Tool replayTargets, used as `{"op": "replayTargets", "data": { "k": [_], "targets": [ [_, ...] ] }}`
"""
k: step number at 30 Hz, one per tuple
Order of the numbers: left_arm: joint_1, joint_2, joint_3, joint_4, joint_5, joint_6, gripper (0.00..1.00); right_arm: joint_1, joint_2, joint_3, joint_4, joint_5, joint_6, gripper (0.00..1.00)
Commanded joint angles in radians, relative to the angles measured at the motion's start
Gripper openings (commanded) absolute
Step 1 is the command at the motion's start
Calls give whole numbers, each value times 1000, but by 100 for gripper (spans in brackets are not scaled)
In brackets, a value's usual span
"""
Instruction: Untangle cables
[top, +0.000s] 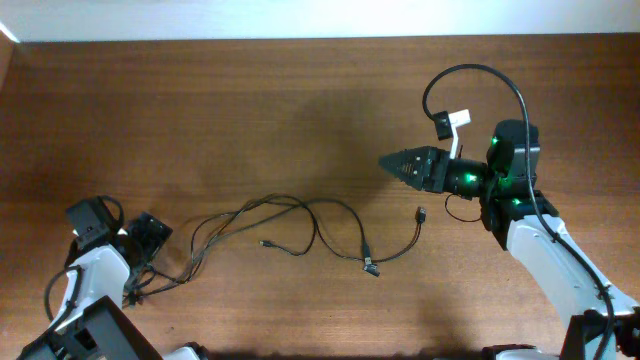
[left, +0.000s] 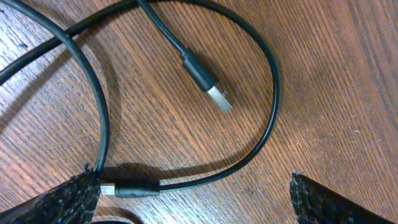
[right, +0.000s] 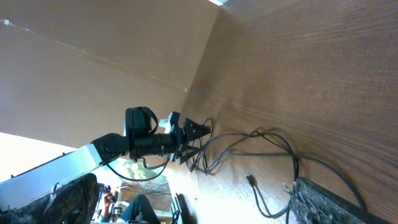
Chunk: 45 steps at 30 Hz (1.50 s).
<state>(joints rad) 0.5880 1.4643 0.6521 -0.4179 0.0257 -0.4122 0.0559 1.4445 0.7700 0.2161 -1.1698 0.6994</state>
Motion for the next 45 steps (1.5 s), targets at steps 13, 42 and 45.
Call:
{"op": "replayTargets", "data": {
  "k": [13,42,45],
  "targets": [
    [-3,-80,23,-8,24,3,99,3,4,2,3,4,-12,99],
    [-3,-84,-103,70,-145,1,99,3,4,2,3,5,-16,99],
    [-3,-84,-125,131,-97,-29,99,3,4,2,3,5,-16,99]
  ]
}}
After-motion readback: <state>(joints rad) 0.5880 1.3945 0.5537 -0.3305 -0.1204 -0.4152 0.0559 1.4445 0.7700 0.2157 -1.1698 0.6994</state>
